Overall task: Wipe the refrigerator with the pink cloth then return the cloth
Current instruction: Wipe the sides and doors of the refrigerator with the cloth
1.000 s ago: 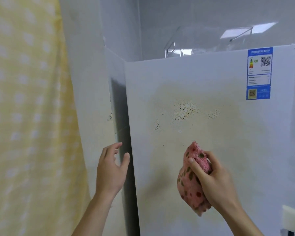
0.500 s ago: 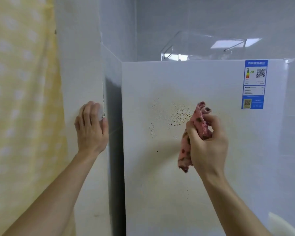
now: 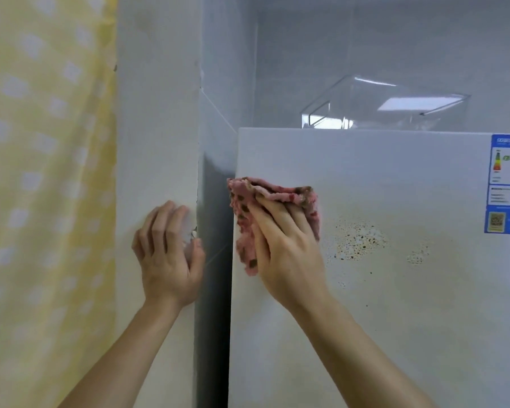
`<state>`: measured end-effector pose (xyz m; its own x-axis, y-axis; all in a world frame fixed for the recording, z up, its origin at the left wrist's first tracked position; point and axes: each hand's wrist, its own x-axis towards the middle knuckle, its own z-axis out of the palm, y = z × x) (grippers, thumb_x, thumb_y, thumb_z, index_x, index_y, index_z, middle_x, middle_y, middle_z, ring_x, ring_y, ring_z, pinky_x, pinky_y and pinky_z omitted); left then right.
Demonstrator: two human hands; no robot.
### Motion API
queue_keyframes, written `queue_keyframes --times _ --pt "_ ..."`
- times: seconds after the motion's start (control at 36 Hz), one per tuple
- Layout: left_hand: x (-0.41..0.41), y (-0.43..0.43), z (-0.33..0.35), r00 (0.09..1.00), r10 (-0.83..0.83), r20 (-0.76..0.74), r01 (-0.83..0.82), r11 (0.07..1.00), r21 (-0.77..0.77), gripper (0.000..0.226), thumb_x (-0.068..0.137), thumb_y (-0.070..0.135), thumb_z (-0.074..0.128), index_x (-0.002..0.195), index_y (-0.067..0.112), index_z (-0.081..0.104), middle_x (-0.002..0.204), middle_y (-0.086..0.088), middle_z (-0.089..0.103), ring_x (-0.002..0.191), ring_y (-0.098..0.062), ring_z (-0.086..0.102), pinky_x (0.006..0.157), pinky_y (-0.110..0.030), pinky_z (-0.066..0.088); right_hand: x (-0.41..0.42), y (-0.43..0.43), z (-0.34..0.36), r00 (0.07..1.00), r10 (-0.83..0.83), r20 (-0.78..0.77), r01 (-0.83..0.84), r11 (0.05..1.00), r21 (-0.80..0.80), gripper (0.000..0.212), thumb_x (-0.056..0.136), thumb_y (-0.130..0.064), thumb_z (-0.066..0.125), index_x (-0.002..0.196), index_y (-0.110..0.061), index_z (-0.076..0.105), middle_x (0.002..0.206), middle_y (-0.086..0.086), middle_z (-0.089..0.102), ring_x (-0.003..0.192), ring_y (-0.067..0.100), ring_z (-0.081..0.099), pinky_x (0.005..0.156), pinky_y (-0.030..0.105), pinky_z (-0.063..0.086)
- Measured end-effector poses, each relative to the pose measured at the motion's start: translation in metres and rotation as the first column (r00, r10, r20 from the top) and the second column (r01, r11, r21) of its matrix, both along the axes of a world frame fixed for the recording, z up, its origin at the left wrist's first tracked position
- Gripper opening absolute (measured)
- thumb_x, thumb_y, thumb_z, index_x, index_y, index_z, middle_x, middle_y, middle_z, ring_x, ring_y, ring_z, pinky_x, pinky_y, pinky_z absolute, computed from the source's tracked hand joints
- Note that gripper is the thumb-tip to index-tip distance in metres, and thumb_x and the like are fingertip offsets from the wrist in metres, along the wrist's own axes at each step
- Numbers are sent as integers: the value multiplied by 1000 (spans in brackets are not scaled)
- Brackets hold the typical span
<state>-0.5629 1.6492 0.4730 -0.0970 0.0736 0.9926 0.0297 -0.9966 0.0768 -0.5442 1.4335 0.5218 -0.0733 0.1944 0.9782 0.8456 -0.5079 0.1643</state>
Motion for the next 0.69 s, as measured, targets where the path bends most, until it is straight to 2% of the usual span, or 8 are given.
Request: queue_keyframes --times 0.08,0.14,0.19,0.28,0.36,0.44,0.56,0.69 --pt "-1 -2 3 1000 -6 -11 6 1000 -15 53 97 29 49 145 7 50 151 -17 46 142 -40 39 118 -51 26 8 -3 10 998 -34 52 35 999 -10 38 102 -12 62 140 -11 67 144 1 65 131 23 58 112 35 42" --pt "-2 -3 11 1000 -9 3 9 1000 -26 48 94 28 50 137 6 52 144 -16 47 136 -40 42 114 -52 28 10 -3 16 997 -53 58 53 999 4 34 103 -16 63 135 -15 71 135 -1 68 123 23 58 102 35 39" --pt "-2 -4 26 1000 -18 25 19 999 -29 40 93 27 52 127 5 53 138 -13 44 130 -39 43 110 -53 29 12 -1 17 997 -74 39 73 997 17 34 104 -21 60 136 -18 71 133 0 65 122 23 54 100 37 37" --pt "1 -3 41 999 -30 29 29 1000 7 36 93 25 52 124 6 48 140 -15 45 133 -39 42 109 -52 28 17 3 14 980 -185 67 183 983 34 41 106 -28 57 145 -24 63 148 3 57 136 24 45 110 41 34" --pt "3 -2 41 1000 -28 -2 28 999 25 39 93 24 52 127 8 43 146 -19 49 138 -39 42 107 -54 29 18 7 16 944 -313 102 313 950 13 49 110 -37 45 159 -27 47 169 7 35 159 30 26 129 49 18" --pt "2 -1 39 1000 -19 -8 19 999 28 41 92 24 53 129 9 43 148 -19 49 140 -39 43 107 -55 29 19 13 17 918 -388 85 390 921 -15 60 111 -41 37 166 -20 28 175 10 18 163 31 11 132 54 2" --pt "1 -1 39 1000 -13 -16 14 999 29 42 90 23 55 128 9 43 148 -18 50 139 -40 44 106 -54 30 19 19 9 922 -385 45 386 923 0 68 110 -43 39 167 -11 21 175 11 15 163 31 9 132 53 6" --pt "0 0 37 1000 -7 -13 8 1000 27 43 89 23 56 128 9 44 148 -17 50 139 -39 43 106 -55 31 23 20 9 902 -420 96 424 905 -21 68 111 -47 38 167 -12 22 175 11 16 163 30 10 133 52 8"
